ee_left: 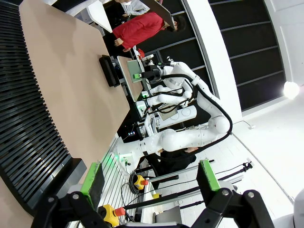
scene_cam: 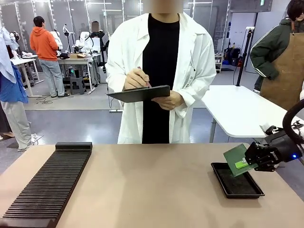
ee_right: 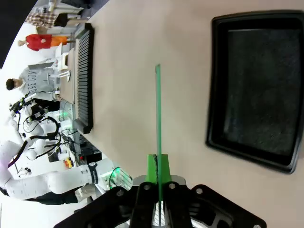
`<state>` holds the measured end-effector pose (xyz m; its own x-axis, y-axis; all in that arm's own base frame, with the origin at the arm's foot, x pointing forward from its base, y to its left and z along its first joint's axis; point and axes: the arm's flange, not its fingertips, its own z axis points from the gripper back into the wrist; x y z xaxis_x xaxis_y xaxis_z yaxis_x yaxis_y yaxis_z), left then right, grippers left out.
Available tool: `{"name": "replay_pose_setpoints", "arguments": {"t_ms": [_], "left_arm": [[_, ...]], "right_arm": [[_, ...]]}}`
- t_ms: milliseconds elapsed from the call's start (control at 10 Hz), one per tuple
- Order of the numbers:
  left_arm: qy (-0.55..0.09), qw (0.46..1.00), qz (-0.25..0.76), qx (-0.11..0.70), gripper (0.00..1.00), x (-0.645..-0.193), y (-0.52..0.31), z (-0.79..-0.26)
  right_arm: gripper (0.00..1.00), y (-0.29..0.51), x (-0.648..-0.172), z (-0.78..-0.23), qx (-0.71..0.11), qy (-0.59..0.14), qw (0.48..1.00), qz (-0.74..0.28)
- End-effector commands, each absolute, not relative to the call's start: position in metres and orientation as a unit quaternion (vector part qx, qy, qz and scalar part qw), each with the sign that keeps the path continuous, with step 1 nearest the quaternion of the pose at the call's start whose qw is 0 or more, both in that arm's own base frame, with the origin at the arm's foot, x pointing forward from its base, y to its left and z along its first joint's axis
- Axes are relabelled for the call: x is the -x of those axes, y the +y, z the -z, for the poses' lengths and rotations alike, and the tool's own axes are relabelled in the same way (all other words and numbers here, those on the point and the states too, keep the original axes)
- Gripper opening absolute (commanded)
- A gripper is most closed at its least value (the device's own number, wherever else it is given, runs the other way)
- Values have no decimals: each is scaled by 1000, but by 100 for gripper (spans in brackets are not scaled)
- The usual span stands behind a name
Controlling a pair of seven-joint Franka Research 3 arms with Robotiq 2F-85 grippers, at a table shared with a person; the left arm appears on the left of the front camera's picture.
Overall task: Inspect the PCB.
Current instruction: Place the Blank PCB in the ESD tray.
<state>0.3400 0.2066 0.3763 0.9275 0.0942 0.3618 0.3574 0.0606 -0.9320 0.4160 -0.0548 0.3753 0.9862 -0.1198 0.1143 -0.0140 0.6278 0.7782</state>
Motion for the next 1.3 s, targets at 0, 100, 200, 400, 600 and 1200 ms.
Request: {"name": "replay_pose_setpoints", "arguments": {"t_ms": [0, 100, 200, 400, 600, 1200], "left_arm": [[-165, 713, 95, 675, 100, -338, 207, -379], [-165, 713, 95, 675, 100, -338, 207, -379], [-165, 713, 95, 675, 100, -338, 207, -379], [-165, 713, 95, 675, 100, -338, 207, -379], [-165, 713, 95, 675, 100, -338, 207, -379], [-165, 713, 95, 675, 100, -338, 207, -379]], "right_arm": [[3, -58, -441, -365, -414, -58, 908, 34], [3, -59, -451, -355, -404, -52, 912, 41], [3, -59, -458, -343, -397, -48, 915, 49], [3, -58, -466, -325, -398, -43, 915, 49], [3, -56, -473, -316, -393, -44, 917, 51], [3, -49, -483, -297, -364, -53, 928, 62]]}}
